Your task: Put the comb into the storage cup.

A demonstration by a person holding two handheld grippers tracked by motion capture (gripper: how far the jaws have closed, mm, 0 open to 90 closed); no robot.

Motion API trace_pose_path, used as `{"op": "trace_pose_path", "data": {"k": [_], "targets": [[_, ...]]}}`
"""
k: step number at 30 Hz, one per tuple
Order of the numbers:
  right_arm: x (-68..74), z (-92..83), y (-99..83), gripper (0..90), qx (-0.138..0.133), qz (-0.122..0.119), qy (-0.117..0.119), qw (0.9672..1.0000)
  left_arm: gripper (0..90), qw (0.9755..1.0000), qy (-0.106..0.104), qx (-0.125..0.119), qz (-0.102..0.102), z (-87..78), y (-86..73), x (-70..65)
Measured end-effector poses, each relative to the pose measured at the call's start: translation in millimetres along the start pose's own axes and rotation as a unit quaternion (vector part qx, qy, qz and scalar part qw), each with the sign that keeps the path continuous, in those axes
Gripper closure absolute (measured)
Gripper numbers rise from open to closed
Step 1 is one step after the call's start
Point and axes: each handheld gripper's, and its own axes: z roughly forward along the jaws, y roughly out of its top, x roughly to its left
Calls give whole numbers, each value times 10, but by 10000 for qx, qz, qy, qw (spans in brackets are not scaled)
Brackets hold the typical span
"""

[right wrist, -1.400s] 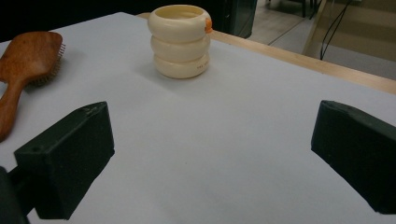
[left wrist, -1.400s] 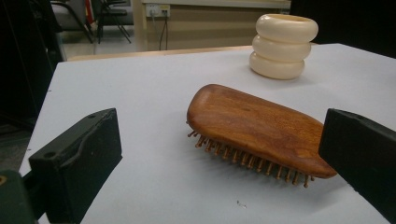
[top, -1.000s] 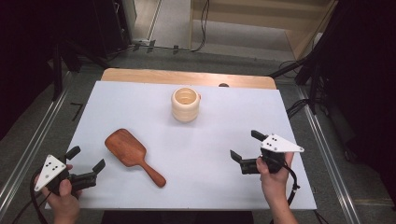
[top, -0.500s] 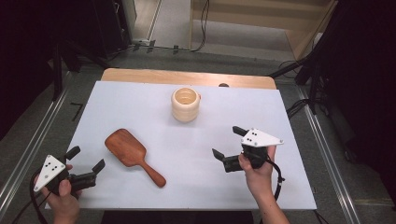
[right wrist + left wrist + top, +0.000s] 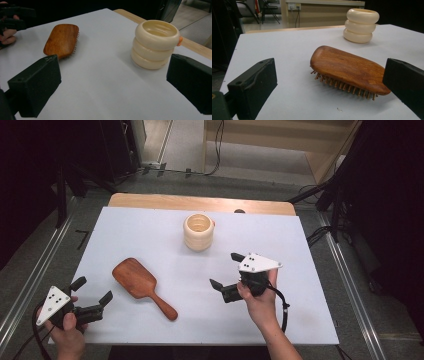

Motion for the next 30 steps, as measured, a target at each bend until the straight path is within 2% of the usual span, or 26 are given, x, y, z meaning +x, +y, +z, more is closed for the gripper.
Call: {"op": "trace_pose_path", "data": {"k": [18, 30], "targets": [[191, 317, 270, 0, 254, -219, 283, 9990, 0, 10000, -19, 10, 63, 8, -1, -10], [338, 532, 374, 0, 435, -332, 479, 9974, 0, 9999, -36, 21, 106, 10, 0, -15]]}}
